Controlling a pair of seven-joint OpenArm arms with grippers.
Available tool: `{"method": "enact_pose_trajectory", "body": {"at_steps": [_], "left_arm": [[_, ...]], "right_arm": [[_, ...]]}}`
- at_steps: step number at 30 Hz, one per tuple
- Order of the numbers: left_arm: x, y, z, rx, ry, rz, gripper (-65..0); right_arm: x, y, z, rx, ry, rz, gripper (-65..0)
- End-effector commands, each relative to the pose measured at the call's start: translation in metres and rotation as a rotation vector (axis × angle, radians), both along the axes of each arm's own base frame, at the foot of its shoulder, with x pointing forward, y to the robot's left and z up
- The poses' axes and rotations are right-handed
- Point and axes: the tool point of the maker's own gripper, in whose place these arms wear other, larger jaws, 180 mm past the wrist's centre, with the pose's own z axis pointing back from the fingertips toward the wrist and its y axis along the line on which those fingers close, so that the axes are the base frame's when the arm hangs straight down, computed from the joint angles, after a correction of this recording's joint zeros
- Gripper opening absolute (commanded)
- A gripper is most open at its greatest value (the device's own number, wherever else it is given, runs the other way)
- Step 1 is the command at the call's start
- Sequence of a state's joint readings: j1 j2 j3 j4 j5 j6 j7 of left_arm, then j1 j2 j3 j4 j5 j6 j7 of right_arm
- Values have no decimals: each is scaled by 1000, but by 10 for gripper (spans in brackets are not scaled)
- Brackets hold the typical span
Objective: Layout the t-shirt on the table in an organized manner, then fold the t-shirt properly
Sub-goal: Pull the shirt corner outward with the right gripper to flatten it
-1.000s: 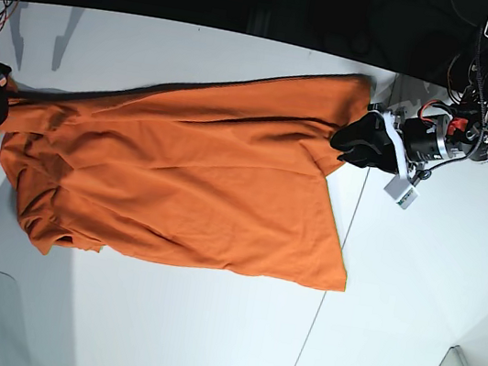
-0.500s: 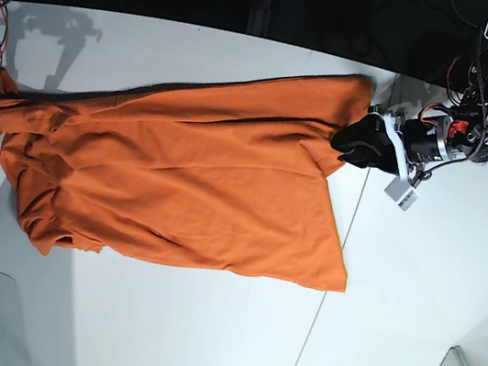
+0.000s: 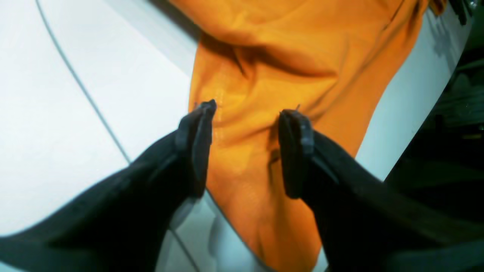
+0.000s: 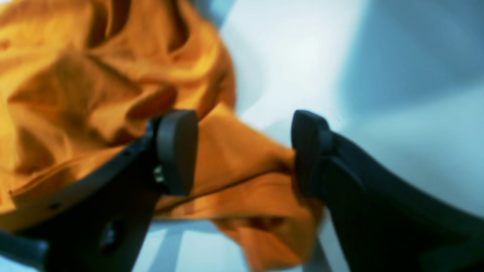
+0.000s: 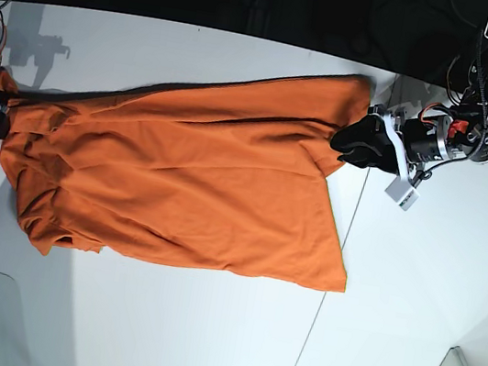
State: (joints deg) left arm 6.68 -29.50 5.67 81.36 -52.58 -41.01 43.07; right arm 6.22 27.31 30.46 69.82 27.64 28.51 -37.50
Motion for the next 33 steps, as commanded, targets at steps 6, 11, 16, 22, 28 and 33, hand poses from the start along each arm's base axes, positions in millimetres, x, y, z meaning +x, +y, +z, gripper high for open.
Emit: {"method": "enact_pose_trajectory", "body": {"at_steps": [6, 11, 16, 22, 28, 33], "left_arm": [[-8, 12, -11, 82, 42, -19, -330], [-8, 12, -11, 81, 41, -19, -330], [-11, 13, -13, 92, 56, -28, -330], [-10, 15, -14, 108, 54, -32, -330], [-10, 15, -14, 109, 54, -33, -330], [-11, 15, -14, 110, 55, -33, -330]], "right_arm": [[2, 4, -1, -50, 21, 37, -426], [1, -2, 2, -69, 23, 33, -650], [-10, -9, 20, -60, 19, 29, -650], [-44, -16, 57, -78, -84, 20, -650], [-81, -14, 59, -121, -48, 48, -650], [-103, -1, 46, -63, -10, 68, -366]]}}
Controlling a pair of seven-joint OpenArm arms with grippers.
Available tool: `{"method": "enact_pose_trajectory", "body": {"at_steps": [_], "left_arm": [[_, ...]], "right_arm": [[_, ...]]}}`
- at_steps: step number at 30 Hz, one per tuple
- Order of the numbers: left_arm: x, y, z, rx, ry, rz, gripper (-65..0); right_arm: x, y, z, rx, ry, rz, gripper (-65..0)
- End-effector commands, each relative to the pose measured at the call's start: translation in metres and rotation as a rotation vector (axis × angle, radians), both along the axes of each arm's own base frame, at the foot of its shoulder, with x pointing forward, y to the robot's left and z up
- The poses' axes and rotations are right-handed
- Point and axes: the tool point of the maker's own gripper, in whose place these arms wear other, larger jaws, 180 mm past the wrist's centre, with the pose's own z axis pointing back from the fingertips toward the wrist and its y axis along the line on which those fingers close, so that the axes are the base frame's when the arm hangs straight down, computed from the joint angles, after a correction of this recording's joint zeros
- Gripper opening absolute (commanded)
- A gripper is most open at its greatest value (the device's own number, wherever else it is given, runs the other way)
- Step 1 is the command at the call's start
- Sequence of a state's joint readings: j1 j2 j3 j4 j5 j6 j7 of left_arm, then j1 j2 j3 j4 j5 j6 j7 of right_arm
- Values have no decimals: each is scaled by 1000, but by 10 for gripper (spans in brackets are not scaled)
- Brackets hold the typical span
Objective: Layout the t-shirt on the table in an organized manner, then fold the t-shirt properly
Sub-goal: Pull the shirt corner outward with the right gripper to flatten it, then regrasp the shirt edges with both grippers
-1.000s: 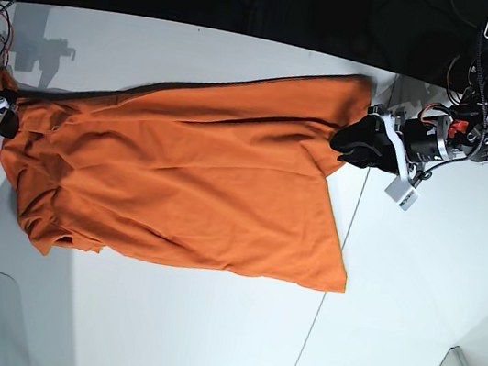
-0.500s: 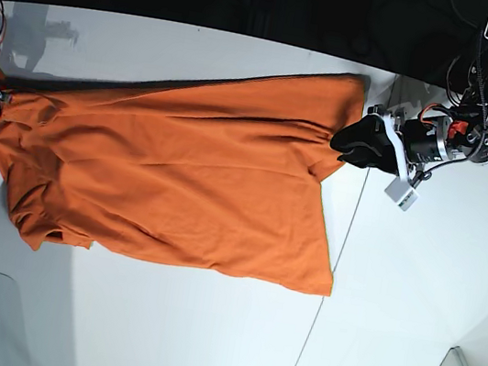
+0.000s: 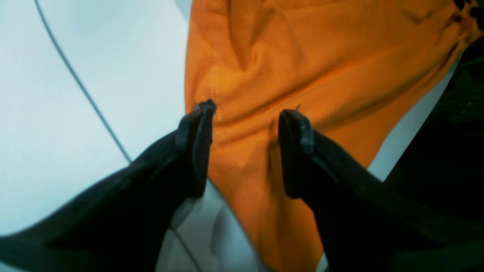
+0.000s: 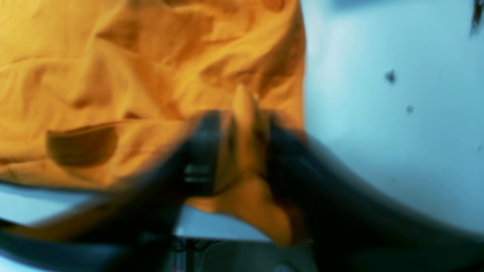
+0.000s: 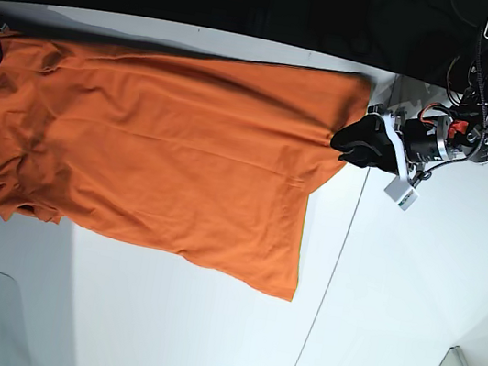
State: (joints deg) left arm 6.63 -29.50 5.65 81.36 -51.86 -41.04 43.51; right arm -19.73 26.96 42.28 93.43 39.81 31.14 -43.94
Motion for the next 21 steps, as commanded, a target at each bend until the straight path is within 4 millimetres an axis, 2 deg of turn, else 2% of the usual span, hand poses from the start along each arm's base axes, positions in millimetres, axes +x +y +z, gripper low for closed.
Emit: {"method": "enact_pose_trajectory", "body": {"at_steps": [1, 2, 6, 9, 14, 18, 21], "left_arm": [[-9, 13, -12, 94, 49, -26, -330], [-9, 13, -12, 94, 49, -26, -330], [-9, 13, -12, 94, 49, -25, -330], [-10, 14, -13, 95, 51, -26, -330], [-6, 14, -5, 70, 41, -21, -331], [4, 10, 21, 61, -32, -57, -332], [10, 0, 41, 62, -101, -97, -332]], "right_arm": [[5, -2, 12, -8, -42, 9, -296], [1, -1, 8, -4, -27, 8, -268], [-8, 4, 3, 27, -11, 5, -268], [-1, 1, 17, 50, -88, -21, -268], [31, -8, 51, 47, -238, -47, -268], [62, -10, 77, 33, -342, -50, -268], [78, -20, 87, 12, -387, -87, -268]]}}
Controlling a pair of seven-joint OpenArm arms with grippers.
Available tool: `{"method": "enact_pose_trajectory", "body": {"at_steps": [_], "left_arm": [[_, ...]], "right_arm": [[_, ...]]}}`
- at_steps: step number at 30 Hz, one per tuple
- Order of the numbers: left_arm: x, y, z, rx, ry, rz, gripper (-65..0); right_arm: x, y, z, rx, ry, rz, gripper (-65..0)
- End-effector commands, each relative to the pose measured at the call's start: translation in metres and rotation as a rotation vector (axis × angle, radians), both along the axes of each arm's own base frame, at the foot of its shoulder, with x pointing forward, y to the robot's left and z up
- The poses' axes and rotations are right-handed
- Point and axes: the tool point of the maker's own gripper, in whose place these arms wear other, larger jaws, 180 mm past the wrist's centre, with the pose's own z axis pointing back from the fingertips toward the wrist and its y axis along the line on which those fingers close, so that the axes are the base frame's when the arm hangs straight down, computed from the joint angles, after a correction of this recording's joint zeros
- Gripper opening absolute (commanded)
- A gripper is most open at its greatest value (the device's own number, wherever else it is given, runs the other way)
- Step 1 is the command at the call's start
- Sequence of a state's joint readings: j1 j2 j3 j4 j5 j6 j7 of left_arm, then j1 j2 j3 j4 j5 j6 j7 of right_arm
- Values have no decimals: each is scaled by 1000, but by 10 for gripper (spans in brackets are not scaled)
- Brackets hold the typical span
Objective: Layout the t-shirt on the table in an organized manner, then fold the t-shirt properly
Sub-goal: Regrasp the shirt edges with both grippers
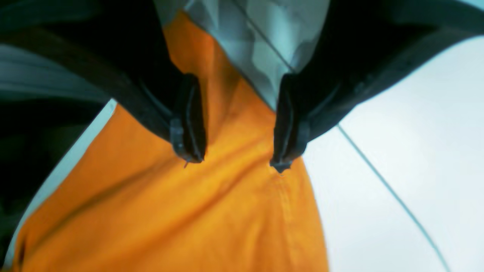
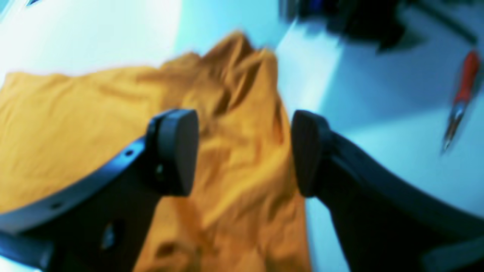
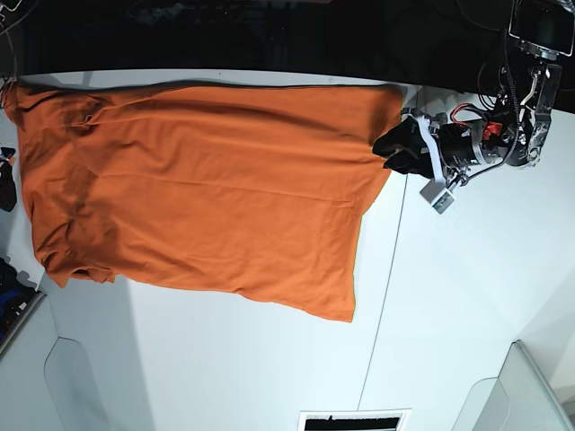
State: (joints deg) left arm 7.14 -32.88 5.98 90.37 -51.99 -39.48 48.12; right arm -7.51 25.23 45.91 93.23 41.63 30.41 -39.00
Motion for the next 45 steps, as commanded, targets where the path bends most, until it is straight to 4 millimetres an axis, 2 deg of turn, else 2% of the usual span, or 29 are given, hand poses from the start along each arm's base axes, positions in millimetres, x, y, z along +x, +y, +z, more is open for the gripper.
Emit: {"method": "enact_pose_trajectory", "body": {"at_steps": [1, 4, 5, 6, 10, 15, 18, 21, 26, 30, 33, 38, 41, 45], "left_arm": [[12, -4, 18, -26, -61, -11, -332], [24, -4, 26, -22, -95, -13, -332], [27, -4, 28, -20, -104, -13, -332], [31, -4, 30, -16, -114, -14, -332], [42, -1, 37, 3, -146, -16, -332], [56, 0, 47, 7, -200, -9, -331], [61, 1, 45, -5, -217, 13, -332], [65, -6, 37, -42, -193, 43, -332], [63, -28, 10, -115, -113, 94, -332], [54, -33, -20, -127, -25, 134, -332], [47, -26, -38, -112, 29, 158, -332], [45, -6, -58, -57, 76, 192, -332], [55, 4, -60, -43, 81, 211, -332], [77, 14, -56, -17, 65, 226, -332]], "right_arm": [[11, -8, 16, -24, -49, -13, -269], [24, -4, 0, -39, -2, 2, -274], [27, -2, -9, -41, 25, 11, -304], [29, 1, -19, -42, 49, 20, -356], [31, 18, -51, -22, 120, 67, -648], [37, 21, -56, -67, 86, 76, -650], [35, 19, -63, -65, 110, 72, -650], [30, 22, -78, -57, 156, 79, -650], [22, 34, -106, -29, 229, 108, -650], [25, 65, -119, -30, 260, 201, -650], [29, 87, -125, -36, 270, 267, -650], [52, 107, -119, -70, 238, 305, -650], [71, 115, -109, -72, 200, 301, -650], [95, 116, -105, -72, 184, 285, -650]]}}
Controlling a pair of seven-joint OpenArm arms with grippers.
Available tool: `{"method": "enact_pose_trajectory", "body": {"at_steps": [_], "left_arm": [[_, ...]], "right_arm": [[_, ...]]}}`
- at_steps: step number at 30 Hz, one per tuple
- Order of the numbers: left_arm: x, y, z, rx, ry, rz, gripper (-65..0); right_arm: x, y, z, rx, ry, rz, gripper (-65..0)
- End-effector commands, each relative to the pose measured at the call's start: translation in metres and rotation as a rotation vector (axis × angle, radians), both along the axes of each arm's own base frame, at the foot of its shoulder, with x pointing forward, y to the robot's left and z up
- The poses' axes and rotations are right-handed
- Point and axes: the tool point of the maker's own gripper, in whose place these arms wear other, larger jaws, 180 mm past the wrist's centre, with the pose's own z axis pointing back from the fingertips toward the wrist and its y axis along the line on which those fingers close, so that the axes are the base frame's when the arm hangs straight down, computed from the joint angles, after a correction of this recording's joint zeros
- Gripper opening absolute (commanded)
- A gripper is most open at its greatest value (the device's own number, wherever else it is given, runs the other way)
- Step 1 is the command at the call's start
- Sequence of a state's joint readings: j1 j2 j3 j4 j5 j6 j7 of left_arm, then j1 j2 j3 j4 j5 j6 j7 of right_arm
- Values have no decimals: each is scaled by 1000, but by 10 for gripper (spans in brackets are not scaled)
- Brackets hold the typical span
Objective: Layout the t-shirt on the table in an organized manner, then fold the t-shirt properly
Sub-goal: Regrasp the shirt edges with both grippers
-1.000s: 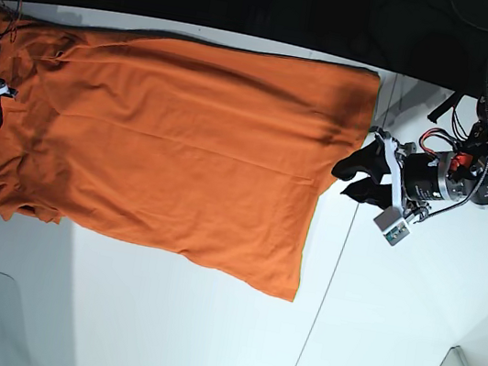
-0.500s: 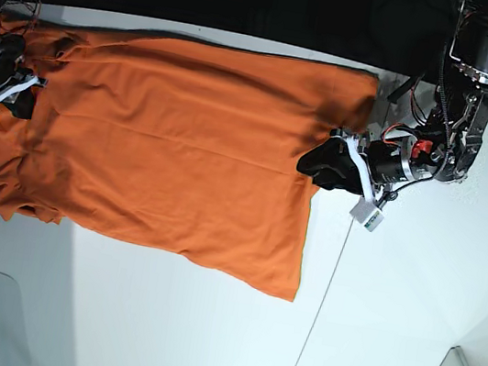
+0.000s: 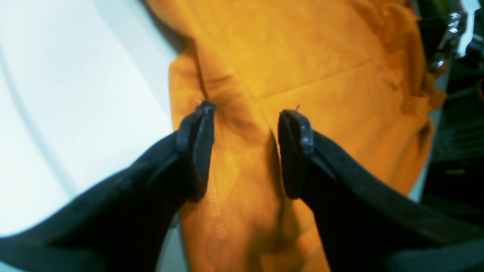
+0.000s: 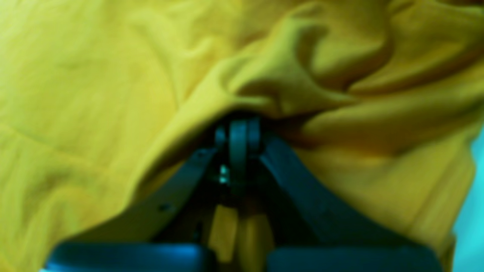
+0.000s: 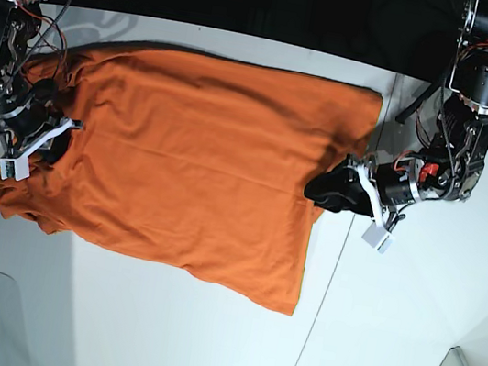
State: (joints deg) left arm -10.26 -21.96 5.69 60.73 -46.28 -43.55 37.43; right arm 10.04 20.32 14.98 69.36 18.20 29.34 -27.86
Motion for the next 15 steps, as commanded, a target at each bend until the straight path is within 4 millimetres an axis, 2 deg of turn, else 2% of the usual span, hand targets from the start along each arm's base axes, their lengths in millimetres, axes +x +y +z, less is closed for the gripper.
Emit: {"method": "enact_pose_trajectory", "body": {"at_steps": [1, 5, 8, 10, 12, 13, 15], "left_arm": [[-3, 26, -18, 143, 76, 11, -332], [26, 34, -5, 147, 51, 36, -332], [43, 36, 6, 146, 34, 45, -332], [44, 33, 14, 126, 64, 25, -332], [44, 19, 32, 51, 78, -9, -332], [44, 11, 42, 17, 71, -29, -332], [40, 1, 61, -18, 44, -73, -332]], "right_arm": [[20, -9, 20, -6, -70, -16, -650], [41, -16, 21, 16, -73, -48, -650], [51, -16, 29, 25, -91, -52, -650], [56, -14, 40, 44, -123, -49, -650], [57, -9, 51, 59, -146, -29, -650], [57, -7, 56, 63, -149, -22, -605], [51, -4, 67, 69, -150, -5, -455]]}}
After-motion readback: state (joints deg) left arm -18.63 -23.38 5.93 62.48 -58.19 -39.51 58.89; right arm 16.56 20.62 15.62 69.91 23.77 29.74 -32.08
